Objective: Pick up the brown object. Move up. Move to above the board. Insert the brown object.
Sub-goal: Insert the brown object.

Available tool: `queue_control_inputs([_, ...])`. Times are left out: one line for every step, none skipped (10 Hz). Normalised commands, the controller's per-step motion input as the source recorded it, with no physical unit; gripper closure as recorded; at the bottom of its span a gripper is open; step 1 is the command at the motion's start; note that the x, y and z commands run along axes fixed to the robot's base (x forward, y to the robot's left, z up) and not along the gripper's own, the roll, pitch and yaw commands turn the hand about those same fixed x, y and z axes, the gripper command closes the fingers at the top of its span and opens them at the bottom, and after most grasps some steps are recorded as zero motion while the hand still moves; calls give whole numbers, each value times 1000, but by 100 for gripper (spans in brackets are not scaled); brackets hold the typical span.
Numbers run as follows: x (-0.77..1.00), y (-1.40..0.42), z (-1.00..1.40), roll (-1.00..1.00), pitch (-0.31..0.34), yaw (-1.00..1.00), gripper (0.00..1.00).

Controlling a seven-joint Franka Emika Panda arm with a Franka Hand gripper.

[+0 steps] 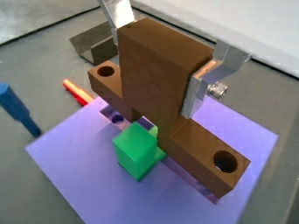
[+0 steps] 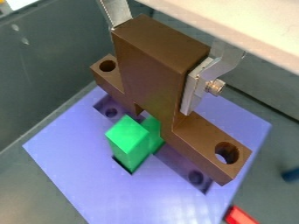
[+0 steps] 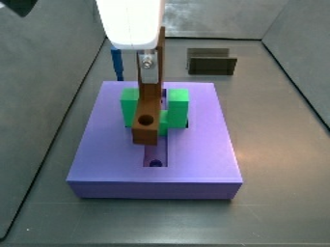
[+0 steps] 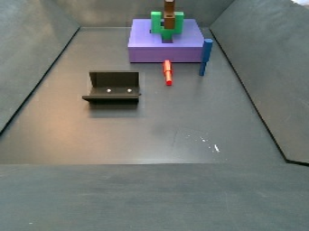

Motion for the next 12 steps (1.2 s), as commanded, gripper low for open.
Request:
queue_control_inputs([240, -229, -157, 10, 0, 320, 100])
queue_control_inputs([111, -51, -211, 11, 0, 243, 100])
queue_control_inputs([94, 0, -217, 61, 0, 189, 100])
queue_control_inputs([169, 0, -209, 76, 1, 134, 100])
queue_control_inputs([163, 0, -186, 113, 0, 46, 100])
queue_control_inputs([160, 0, -177, 87, 0, 6, 100])
queue_control_inputs([269, -83, -160, 114, 0, 0, 100])
queue_control_inputs([174, 0, -271, 214, 0, -46, 100])
queue_control_inputs([77, 0, -269, 167, 0, 0, 100])
queue_control_inputs([0, 0, -243, 106, 0, 0, 100])
queue_control_inputs([-74, 0, -214, 66, 0, -43, 100])
queue_control_inputs([-166, 11, -243, 44, -26, -43, 100])
